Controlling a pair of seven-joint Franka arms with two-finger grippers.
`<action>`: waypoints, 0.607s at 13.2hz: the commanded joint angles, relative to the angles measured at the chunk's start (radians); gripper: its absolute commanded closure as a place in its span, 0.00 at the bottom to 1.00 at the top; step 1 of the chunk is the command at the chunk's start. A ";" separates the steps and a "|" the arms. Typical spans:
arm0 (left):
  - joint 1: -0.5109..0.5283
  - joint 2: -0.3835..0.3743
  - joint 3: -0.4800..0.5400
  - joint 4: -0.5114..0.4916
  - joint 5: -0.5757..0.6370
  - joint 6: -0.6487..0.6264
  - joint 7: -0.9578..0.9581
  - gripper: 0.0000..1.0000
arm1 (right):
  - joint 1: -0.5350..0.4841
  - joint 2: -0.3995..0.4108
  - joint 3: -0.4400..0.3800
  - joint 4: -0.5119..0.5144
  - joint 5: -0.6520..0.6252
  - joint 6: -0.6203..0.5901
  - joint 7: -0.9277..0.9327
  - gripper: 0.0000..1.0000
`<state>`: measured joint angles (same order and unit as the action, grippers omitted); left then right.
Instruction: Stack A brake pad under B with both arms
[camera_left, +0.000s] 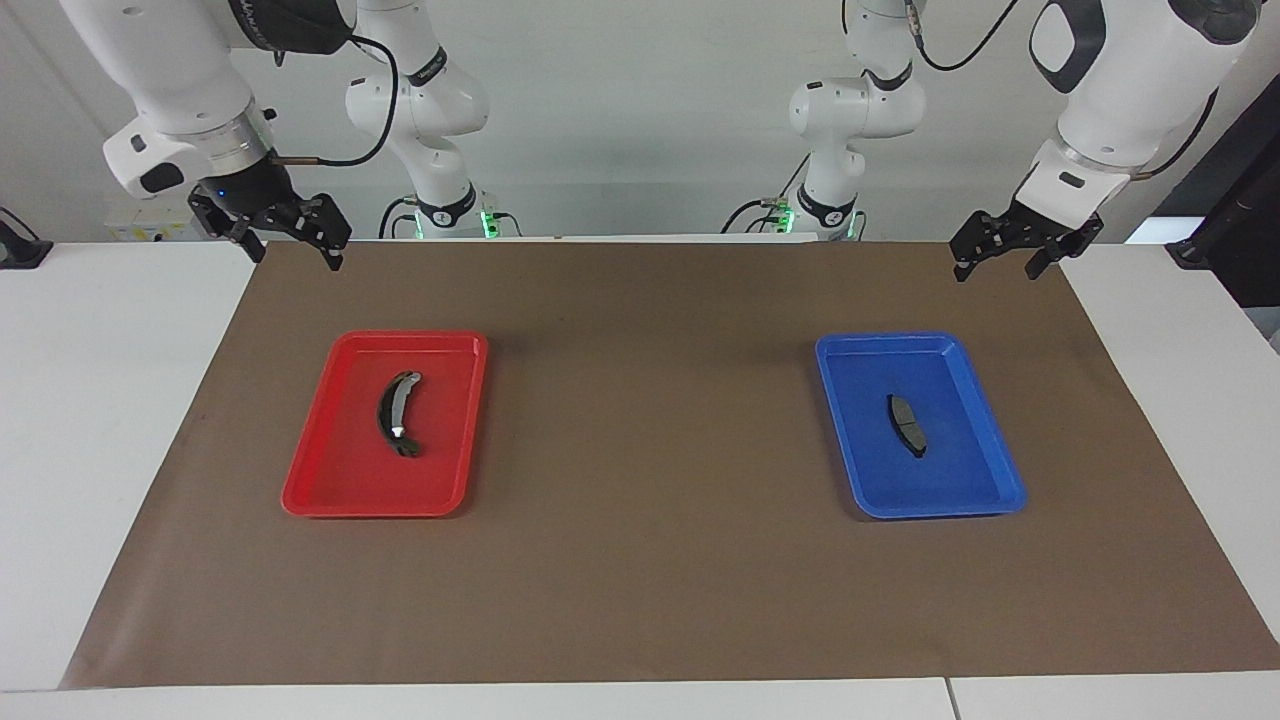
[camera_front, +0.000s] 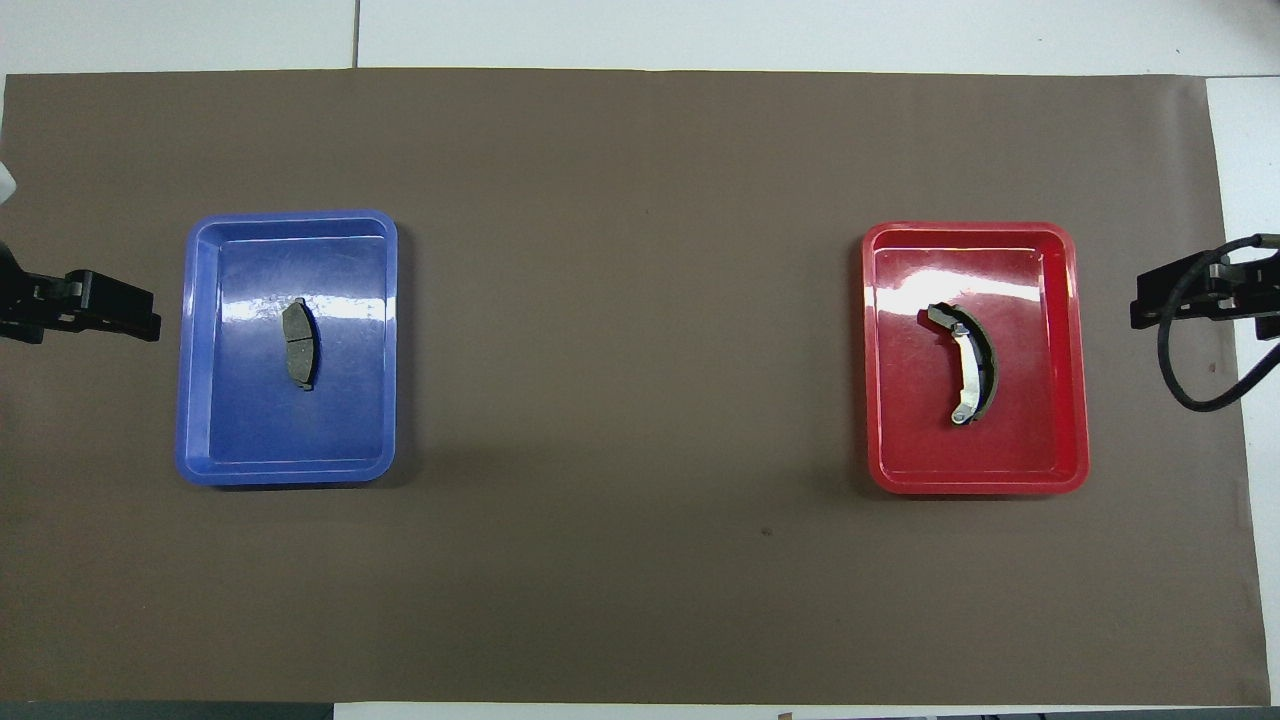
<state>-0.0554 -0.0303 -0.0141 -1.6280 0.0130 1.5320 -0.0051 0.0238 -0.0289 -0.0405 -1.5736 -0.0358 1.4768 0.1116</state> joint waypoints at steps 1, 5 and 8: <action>-0.001 0.000 -0.004 0.004 0.008 -0.009 0.005 0.00 | -0.007 -0.008 0.001 -0.006 -0.004 0.013 -0.018 0.01; 0.000 -0.017 -0.006 -0.051 -0.001 0.066 0.007 0.01 | -0.007 -0.008 0.001 -0.006 -0.004 0.013 -0.018 0.01; -0.004 -0.036 -0.006 -0.148 -0.010 0.192 0.007 0.02 | -0.007 -0.008 0.002 -0.006 -0.004 0.013 -0.020 0.01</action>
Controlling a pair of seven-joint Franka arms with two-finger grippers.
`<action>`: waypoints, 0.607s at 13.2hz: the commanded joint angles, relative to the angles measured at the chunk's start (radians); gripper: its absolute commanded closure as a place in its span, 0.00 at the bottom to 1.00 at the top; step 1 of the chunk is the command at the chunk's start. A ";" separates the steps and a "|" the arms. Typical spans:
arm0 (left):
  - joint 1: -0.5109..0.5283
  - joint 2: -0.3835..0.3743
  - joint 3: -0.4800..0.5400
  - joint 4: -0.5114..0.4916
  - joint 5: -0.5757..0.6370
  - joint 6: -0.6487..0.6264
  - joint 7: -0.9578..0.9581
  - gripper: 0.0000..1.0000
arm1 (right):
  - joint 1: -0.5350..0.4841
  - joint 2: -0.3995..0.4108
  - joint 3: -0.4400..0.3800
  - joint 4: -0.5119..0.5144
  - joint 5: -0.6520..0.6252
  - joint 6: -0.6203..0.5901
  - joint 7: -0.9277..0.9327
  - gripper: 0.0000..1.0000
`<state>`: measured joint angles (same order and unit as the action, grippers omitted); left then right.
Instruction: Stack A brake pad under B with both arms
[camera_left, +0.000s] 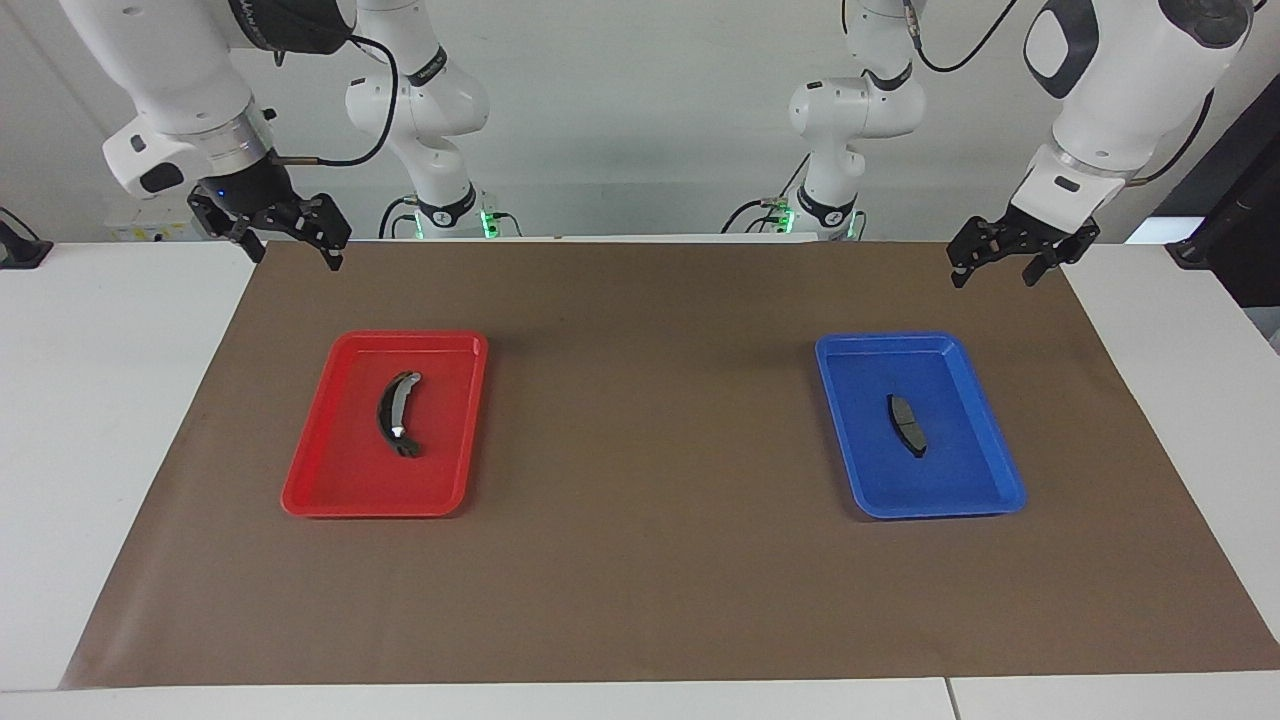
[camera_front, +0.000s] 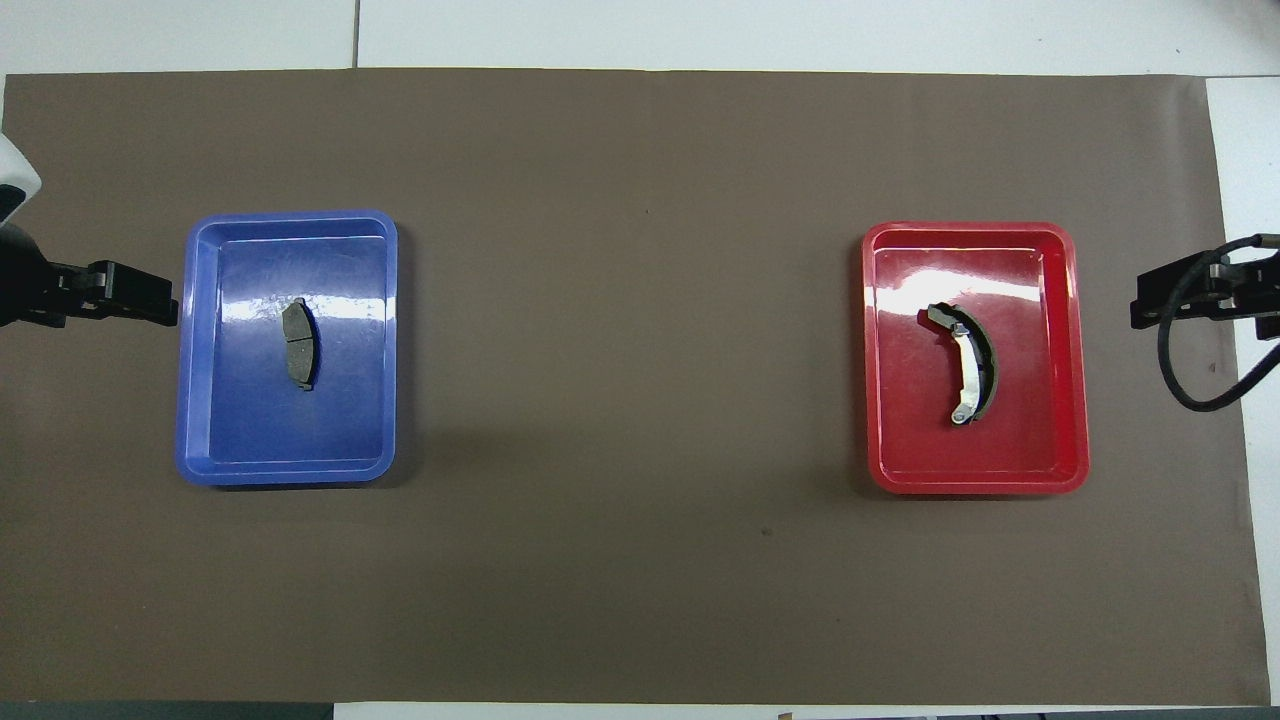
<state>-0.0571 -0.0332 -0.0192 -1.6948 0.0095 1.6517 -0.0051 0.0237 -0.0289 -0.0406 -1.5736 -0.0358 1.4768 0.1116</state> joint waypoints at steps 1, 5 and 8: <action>-0.004 -0.022 0.001 -0.094 -0.006 0.095 0.007 0.02 | -0.007 -0.008 0.002 -0.006 -0.004 0.013 -0.020 0.01; 0.006 0.027 0.002 -0.264 -0.006 0.343 0.008 0.02 | -0.008 -0.008 0.002 -0.006 -0.003 0.013 -0.020 0.01; 0.008 0.110 0.002 -0.304 -0.006 0.466 0.007 0.02 | -0.008 -0.008 0.001 -0.006 -0.004 0.011 -0.020 0.01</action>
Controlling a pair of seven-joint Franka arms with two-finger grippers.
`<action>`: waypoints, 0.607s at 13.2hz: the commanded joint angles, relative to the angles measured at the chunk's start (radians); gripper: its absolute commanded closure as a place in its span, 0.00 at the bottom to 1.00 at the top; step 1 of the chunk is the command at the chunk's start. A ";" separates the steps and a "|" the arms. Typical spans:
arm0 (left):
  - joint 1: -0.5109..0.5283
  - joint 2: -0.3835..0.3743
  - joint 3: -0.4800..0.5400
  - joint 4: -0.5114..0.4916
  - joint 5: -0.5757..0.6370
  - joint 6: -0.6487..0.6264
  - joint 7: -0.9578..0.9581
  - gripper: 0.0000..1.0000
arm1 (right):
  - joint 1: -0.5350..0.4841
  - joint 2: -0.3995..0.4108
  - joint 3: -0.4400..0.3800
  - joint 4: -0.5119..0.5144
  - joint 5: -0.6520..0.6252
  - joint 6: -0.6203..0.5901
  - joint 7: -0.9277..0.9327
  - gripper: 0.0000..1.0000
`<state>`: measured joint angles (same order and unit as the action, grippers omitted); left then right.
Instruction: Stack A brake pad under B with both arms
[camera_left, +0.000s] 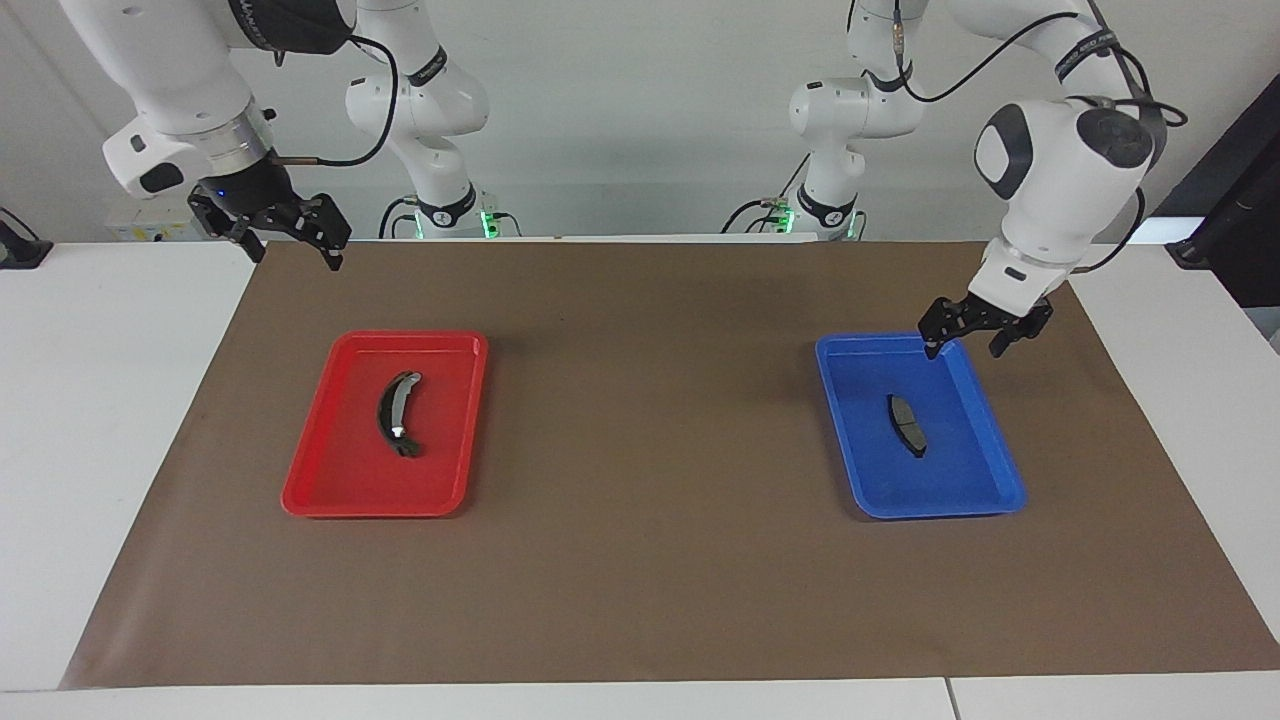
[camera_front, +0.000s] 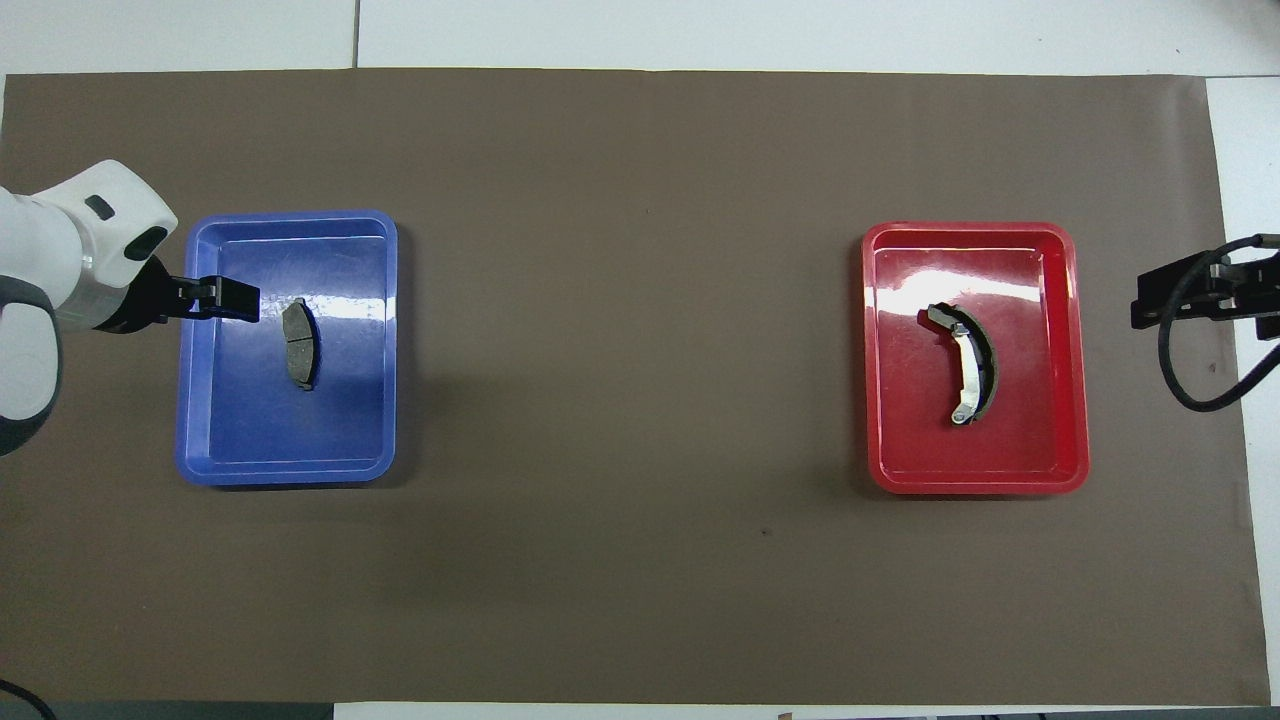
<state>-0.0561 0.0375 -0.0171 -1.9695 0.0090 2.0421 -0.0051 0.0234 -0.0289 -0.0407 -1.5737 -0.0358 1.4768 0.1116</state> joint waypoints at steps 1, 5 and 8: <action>0.007 0.062 0.000 -0.049 -0.006 0.111 0.005 0.02 | -0.008 -0.008 0.001 -0.006 -0.003 0.011 -0.020 0.01; 0.009 0.090 0.000 -0.173 -0.006 0.253 -0.007 0.03 | -0.008 -0.008 0.002 -0.006 -0.003 0.011 -0.020 0.01; 0.016 0.136 0.002 -0.203 -0.007 0.303 -0.013 0.03 | -0.008 -0.008 0.001 -0.006 -0.003 0.010 -0.021 0.01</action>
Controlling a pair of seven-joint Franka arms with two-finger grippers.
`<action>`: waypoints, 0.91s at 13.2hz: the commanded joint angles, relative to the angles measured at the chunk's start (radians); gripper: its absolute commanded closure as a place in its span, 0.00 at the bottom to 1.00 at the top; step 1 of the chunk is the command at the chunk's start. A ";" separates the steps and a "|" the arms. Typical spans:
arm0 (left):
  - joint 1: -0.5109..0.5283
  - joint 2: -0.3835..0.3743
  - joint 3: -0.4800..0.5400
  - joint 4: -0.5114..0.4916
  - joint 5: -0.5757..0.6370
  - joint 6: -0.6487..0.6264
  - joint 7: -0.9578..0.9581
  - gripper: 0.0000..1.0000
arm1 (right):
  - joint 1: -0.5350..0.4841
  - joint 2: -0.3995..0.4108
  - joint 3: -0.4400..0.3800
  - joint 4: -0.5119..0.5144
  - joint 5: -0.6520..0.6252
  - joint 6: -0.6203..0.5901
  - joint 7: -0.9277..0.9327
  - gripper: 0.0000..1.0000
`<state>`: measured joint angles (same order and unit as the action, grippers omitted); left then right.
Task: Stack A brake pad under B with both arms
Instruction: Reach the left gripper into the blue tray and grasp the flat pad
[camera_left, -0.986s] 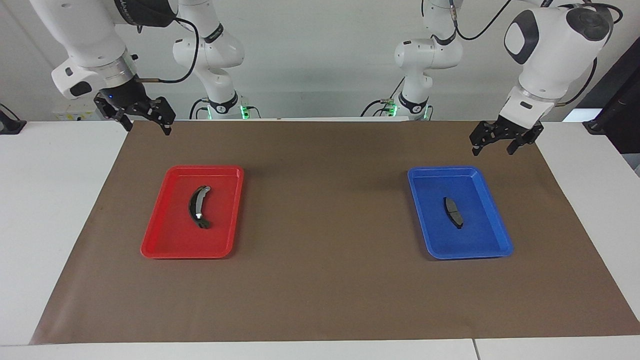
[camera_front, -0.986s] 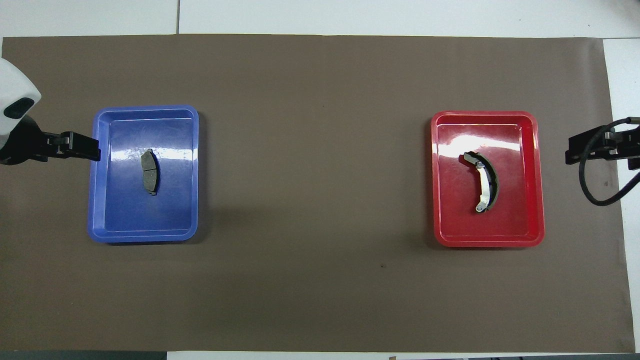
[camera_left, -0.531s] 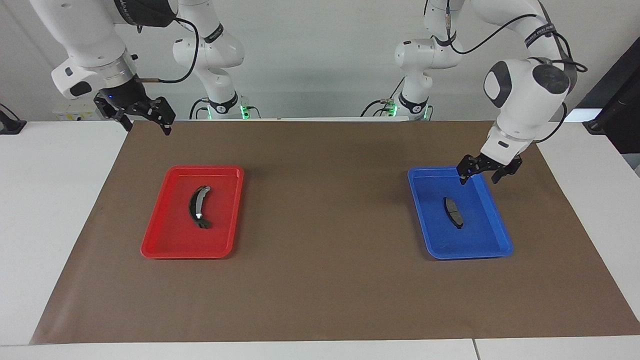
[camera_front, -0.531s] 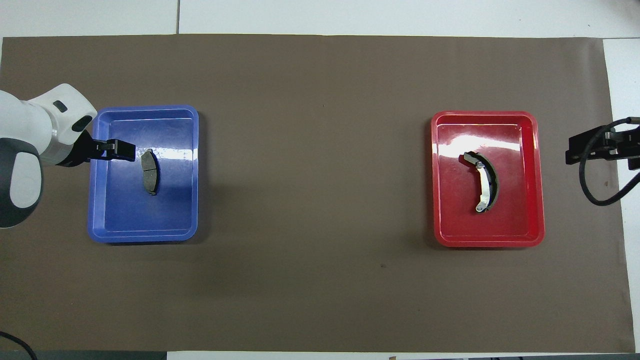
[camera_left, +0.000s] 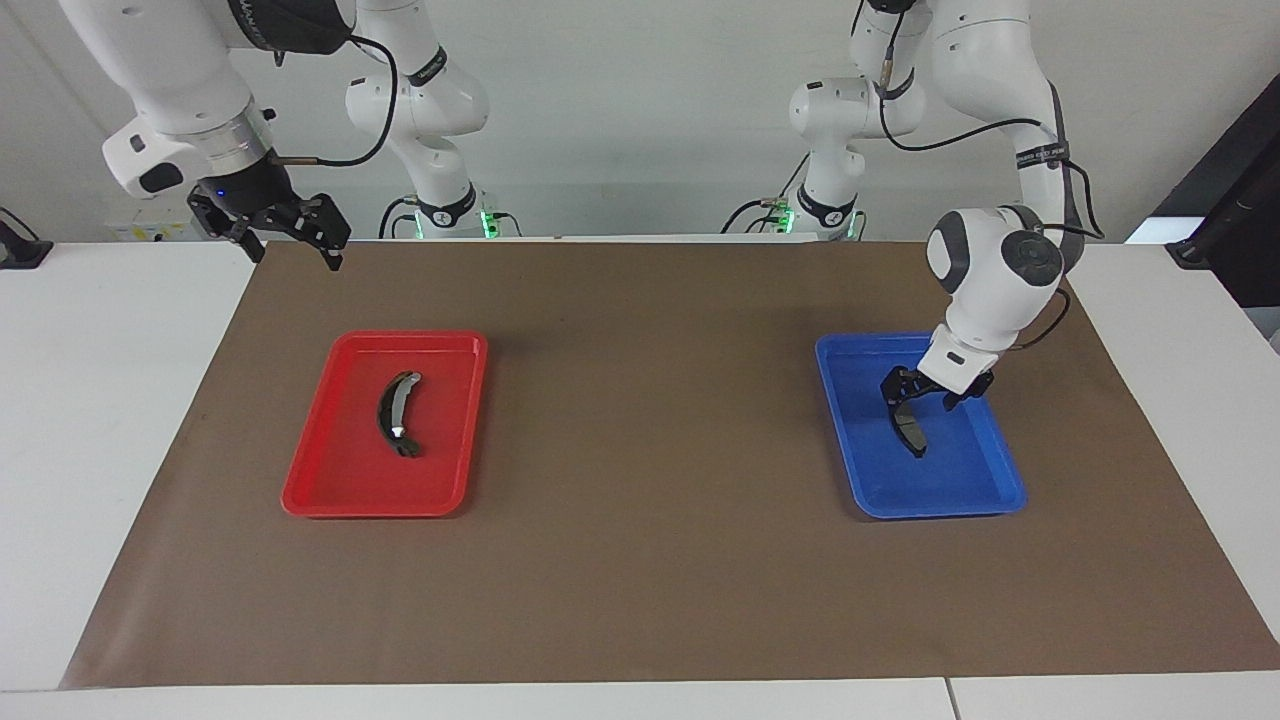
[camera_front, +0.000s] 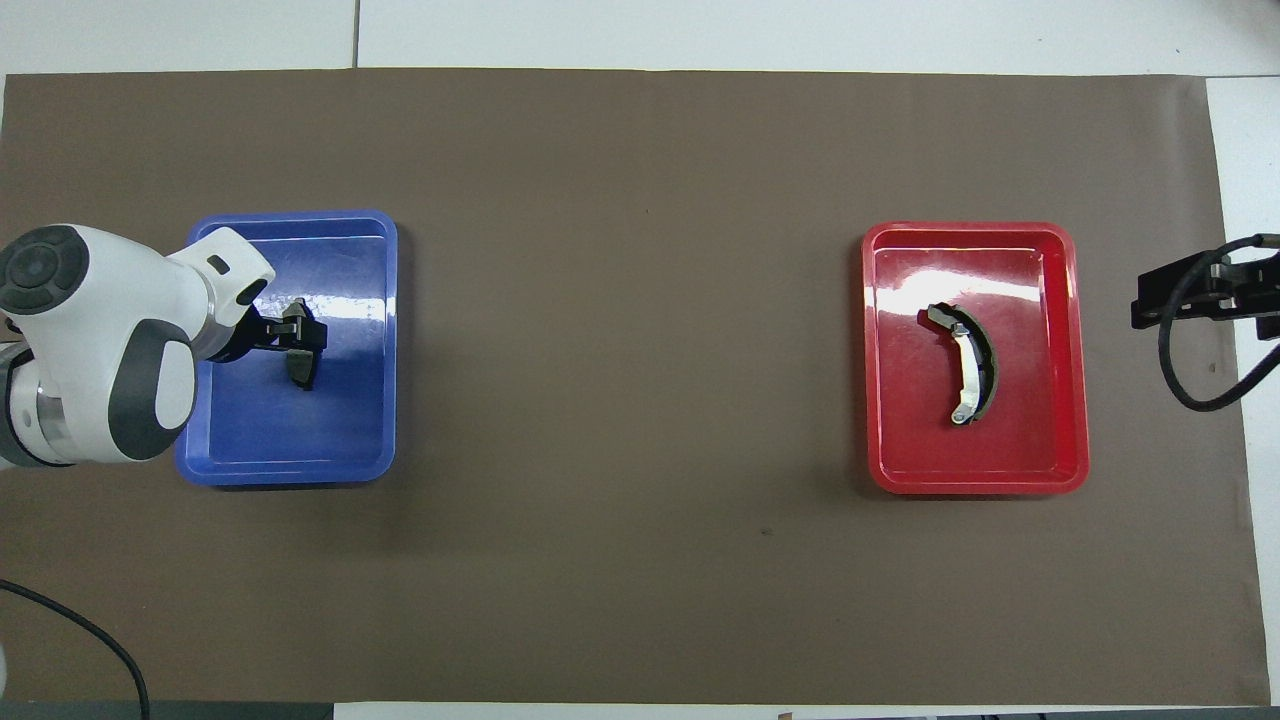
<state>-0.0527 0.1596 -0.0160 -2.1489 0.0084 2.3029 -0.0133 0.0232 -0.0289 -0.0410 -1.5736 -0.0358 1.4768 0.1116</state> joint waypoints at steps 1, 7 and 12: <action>0.037 0.043 -0.001 -0.023 -0.005 0.056 -0.005 0.03 | -0.008 -0.008 0.001 -0.006 -0.003 0.010 -0.020 0.01; 0.002 0.051 -0.002 -0.025 -0.005 0.058 -0.056 0.04 | -0.008 -0.008 0.001 -0.006 -0.003 0.010 -0.020 0.01; 0.001 0.051 -0.002 -0.020 -0.005 0.049 -0.053 0.43 | -0.008 -0.008 0.001 -0.006 -0.003 0.010 -0.020 0.01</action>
<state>-0.0441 0.2158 -0.0252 -2.1639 0.0082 2.3435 -0.0586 0.0231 -0.0289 -0.0411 -1.5737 -0.0358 1.4768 0.1116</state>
